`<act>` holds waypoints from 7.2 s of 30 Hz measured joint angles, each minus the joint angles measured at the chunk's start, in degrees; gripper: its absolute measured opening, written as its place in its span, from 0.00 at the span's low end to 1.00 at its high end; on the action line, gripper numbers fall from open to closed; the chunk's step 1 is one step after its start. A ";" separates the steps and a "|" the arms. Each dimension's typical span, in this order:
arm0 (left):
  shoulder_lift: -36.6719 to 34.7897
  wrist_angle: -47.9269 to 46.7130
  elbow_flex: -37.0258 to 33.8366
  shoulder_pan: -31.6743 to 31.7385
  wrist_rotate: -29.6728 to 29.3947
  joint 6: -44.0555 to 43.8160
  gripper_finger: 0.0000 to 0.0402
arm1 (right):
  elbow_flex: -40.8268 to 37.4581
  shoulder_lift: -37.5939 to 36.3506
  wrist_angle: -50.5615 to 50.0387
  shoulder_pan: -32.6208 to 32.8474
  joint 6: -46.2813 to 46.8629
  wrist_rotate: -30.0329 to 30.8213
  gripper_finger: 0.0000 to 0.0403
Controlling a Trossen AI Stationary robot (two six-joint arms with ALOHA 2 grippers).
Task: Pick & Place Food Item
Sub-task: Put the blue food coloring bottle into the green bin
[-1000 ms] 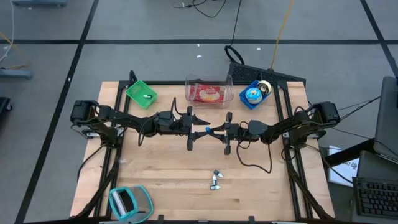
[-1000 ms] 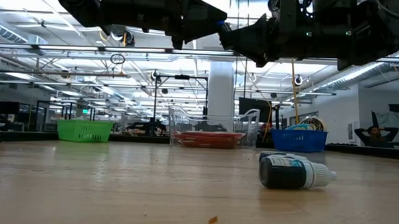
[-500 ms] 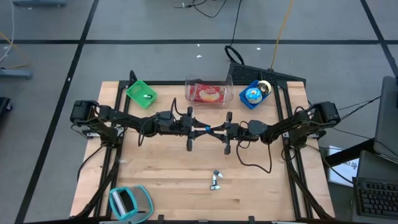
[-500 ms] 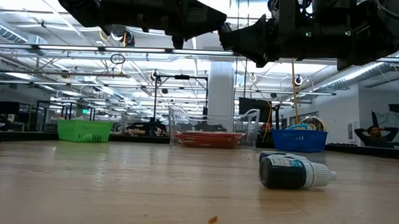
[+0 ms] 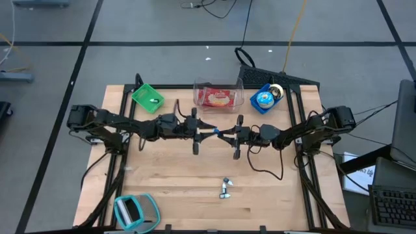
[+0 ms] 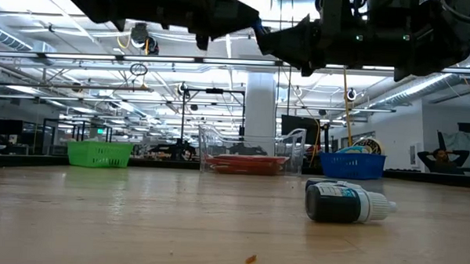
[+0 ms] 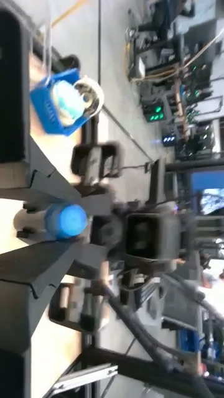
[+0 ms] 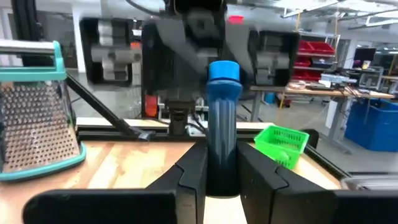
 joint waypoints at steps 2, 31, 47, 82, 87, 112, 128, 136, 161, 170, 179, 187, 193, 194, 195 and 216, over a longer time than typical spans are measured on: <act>-2.06 -1.60 0.02 0.69 -1.41 -0.19 0.25 | -0.23 0.03 -1.10 0.02 0.05 -0.45 0.15; -2.99 -9.17 0.08 -1.59 3.40 0.36 0.48 | -0.22 0.07 0.08 0.15 0.00 -0.51 0.24; -0.33 -7.01 0.09 -0.32 0.77 0.09 0.57 | 2.47 0.10 -12.37 1.52 1.21 -0.74 0.26; -7.09 -18.12 0.10 -0.32 0.80 -0.77 0.57 | 25.79 26.43 -41.30 -4.35 -2.78 -14.21 0.27; -7.09 -18.10 0.10 -0.32 0.80 -0.88 0.57 | 25.77 25.98 -41.66 -4.38 -2.80 -13.87 0.16; -7.09 -14.97 0.10 -0.32 0.79 -1.27 0.57 | -3.20 -7.90 -24.67 -5.85 5.52 -4.90 0.18; -1.06 1.11 0.14 -0.34 1.24 -1.67 0.57 | -3.13 -7.17 3.69 -1.82 0.93 -9.47 0.17; 0.49 5.36 0.14 -0.57 3.44 -3.08 0.57 | -2.95 -7.18 3.63 -1.53 -0.05 -9.60 0.17; 7.97 8.37 5.57 -2.22 4.23 -1.29 0.57 | -2.97 -7.15 2.35 -1.56 0.00 -9.21 0.17; 8.08 7.67 5.65 -1.89 4.32 -0.93 0.57 | -2.97 -7.15 1.95 -1.56 -0.18 -9.31 0.18; 8.06 7.67 5.61 -1.89 4.32 0.04 0.54 | -2.97 -7.15 1.96 -1.56 -0.20 -9.36 0.17; 8.06 7.67 5.61 -1.89 4.36 0.04 0.33 | -2.97 -7.15 1.95 -1.56 -0.20 -9.38 0.17; 8.04 7.67 5.59 -1.89 4.47 0.04 0.23 | -2.97 -7.15 1.94 -1.58 -0.20 -9.34 0.18; 8.04 7.67 5.59 -1.89 4.50 0.02 0.22 | -2.97 -7.15 1.96 -1.58 -0.20 -9.34 0.18; 8.04 7.67 5.59 -1.89 4.49 -0.02 0.21 | -2.97 -7.15 1.94 -1.58 -0.20 -9.34 0.18; 2.81 0.78 5.52 -1.59 -0.14 0.67 0.20 | -2.97 -7.88 -1.80 -1.78 5.24 -9.23 0.56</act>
